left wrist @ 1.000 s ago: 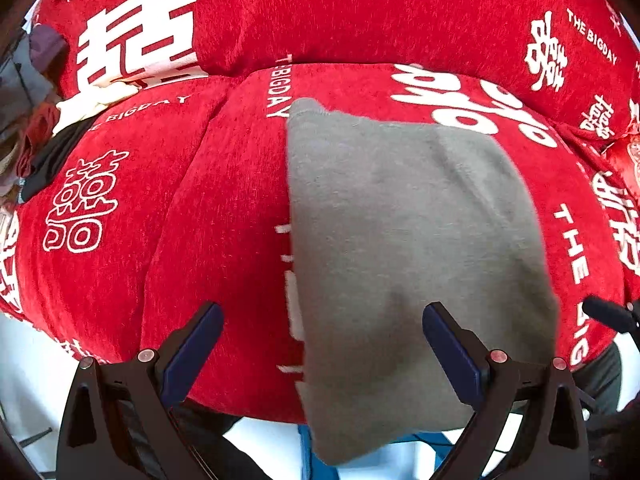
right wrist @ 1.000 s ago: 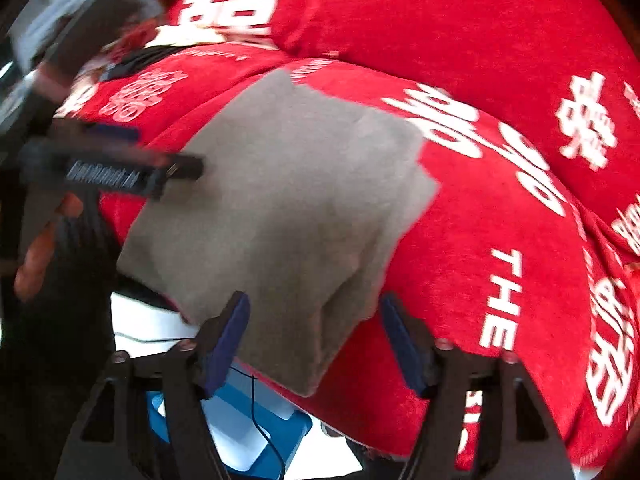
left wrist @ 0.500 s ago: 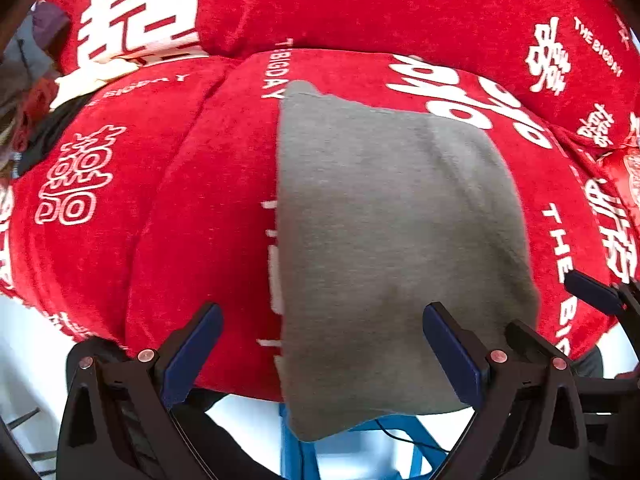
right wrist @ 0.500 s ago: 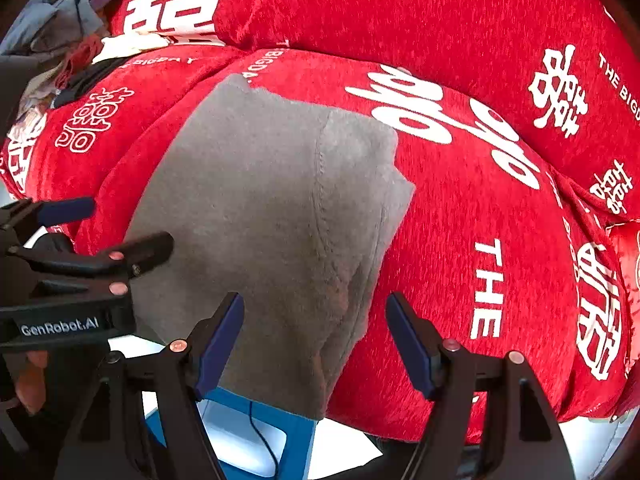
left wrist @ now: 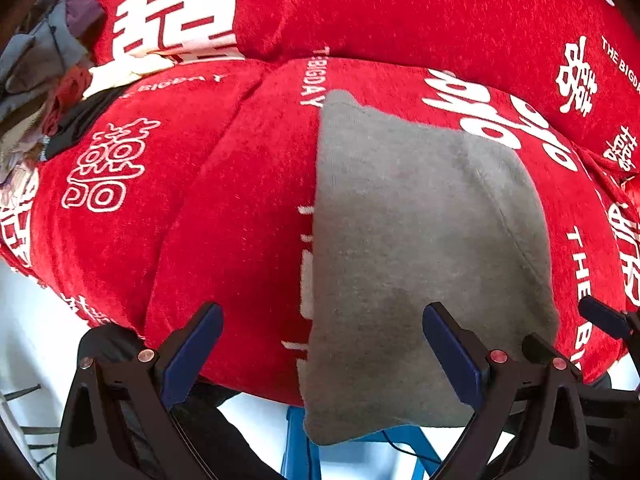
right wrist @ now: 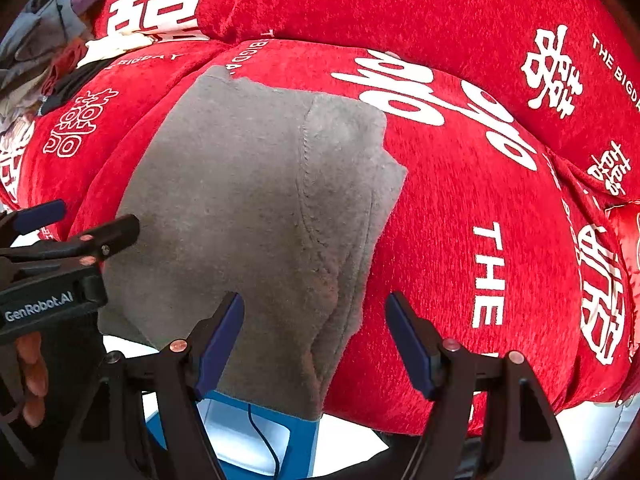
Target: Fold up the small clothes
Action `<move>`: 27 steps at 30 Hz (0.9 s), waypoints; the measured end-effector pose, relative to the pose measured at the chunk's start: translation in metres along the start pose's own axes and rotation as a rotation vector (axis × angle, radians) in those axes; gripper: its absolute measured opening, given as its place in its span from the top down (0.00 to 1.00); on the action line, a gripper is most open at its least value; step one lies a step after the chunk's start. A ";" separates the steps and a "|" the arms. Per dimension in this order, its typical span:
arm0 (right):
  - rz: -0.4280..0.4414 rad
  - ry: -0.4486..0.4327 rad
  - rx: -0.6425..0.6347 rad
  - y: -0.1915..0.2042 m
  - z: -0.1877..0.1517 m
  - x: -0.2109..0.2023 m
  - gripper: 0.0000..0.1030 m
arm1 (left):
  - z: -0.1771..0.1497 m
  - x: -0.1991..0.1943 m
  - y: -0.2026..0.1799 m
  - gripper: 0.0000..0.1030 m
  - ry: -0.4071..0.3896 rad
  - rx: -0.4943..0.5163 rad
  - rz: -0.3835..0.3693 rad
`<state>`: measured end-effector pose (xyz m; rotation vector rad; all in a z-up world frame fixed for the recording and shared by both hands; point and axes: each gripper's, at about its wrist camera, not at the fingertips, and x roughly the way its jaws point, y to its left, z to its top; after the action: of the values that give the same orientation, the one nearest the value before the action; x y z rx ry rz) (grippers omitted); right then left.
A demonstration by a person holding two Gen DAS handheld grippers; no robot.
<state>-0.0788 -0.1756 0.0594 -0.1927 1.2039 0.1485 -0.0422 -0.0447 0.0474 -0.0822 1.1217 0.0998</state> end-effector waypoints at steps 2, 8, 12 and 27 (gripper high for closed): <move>0.004 0.000 0.003 0.000 0.000 0.000 0.26 | 0.001 0.001 0.000 0.03 0.004 0.002 0.004; 0.000 0.002 0.004 0.000 -0.001 0.001 0.26 | 0.000 0.000 -0.006 0.03 0.001 0.032 0.030; -0.004 0.003 0.003 -0.001 -0.002 0.001 0.26 | 0.000 -0.001 -0.008 0.03 -0.006 0.039 0.032; -0.013 0.003 -0.002 0.002 -0.001 0.001 0.26 | -0.001 0.000 -0.011 0.03 -0.004 0.046 0.032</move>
<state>-0.0794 -0.1740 0.0583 -0.2026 1.2052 0.1377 -0.0413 -0.0561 0.0474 -0.0232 1.1205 0.1027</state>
